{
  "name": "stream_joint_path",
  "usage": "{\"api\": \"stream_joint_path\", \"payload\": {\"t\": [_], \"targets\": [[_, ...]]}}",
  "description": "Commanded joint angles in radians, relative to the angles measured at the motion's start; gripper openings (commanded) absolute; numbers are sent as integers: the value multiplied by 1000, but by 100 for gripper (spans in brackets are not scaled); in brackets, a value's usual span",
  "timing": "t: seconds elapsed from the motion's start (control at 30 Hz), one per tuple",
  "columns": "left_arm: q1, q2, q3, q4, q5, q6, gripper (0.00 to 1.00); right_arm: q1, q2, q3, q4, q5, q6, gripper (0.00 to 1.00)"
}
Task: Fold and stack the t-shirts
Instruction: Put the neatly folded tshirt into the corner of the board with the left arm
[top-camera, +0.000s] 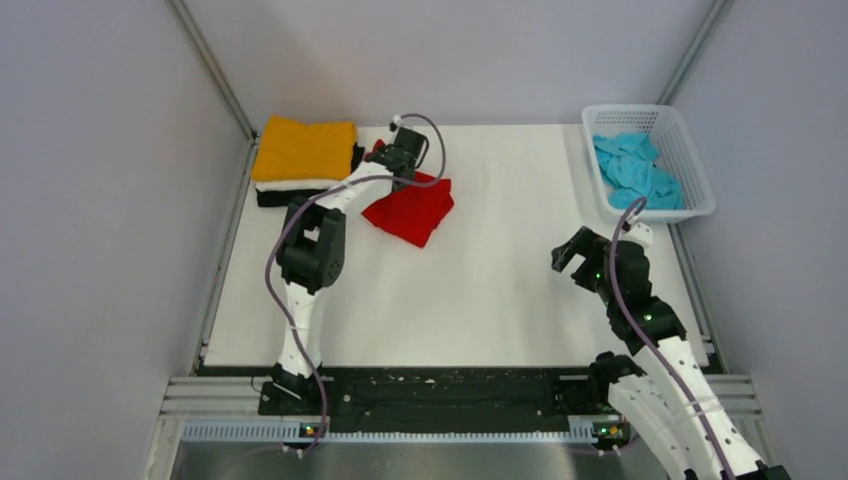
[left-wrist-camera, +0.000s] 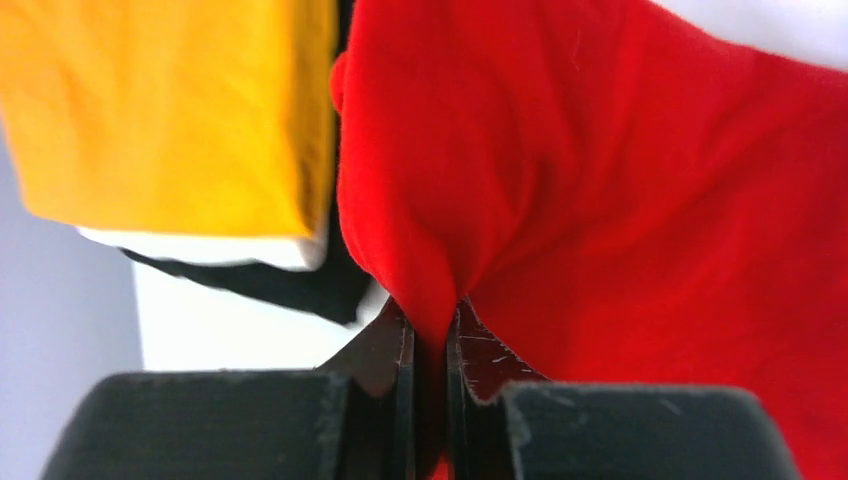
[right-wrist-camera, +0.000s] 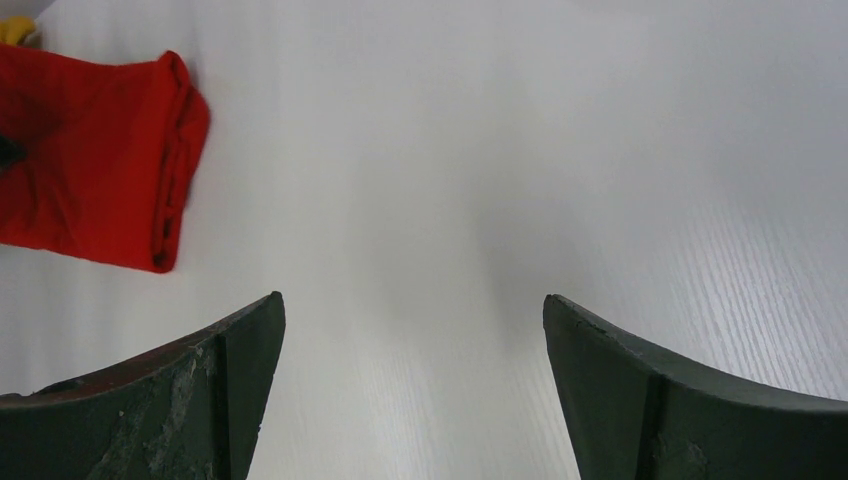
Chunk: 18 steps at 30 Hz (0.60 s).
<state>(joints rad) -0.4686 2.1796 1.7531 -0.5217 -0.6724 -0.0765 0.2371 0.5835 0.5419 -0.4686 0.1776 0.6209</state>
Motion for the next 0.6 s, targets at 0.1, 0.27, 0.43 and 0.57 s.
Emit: {"api": "stream_joint_path", "payload": {"t": [0.1, 0.27, 0.43, 0.57], "targets": [[118, -15, 200, 214, -39, 289, 0, -9, 95, -30, 104, 42, -9, 99], [163, 1, 317, 226, -19, 359, 0, -9, 164, -17, 107, 47, -21, 99], [206, -36, 346, 244, 48, 399, 0, -10, 168, -22, 109, 75, -20, 99], [226, -39, 425, 195, 73, 413, 0, -9, 171, -24, 110, 91, -20, 99]]}}
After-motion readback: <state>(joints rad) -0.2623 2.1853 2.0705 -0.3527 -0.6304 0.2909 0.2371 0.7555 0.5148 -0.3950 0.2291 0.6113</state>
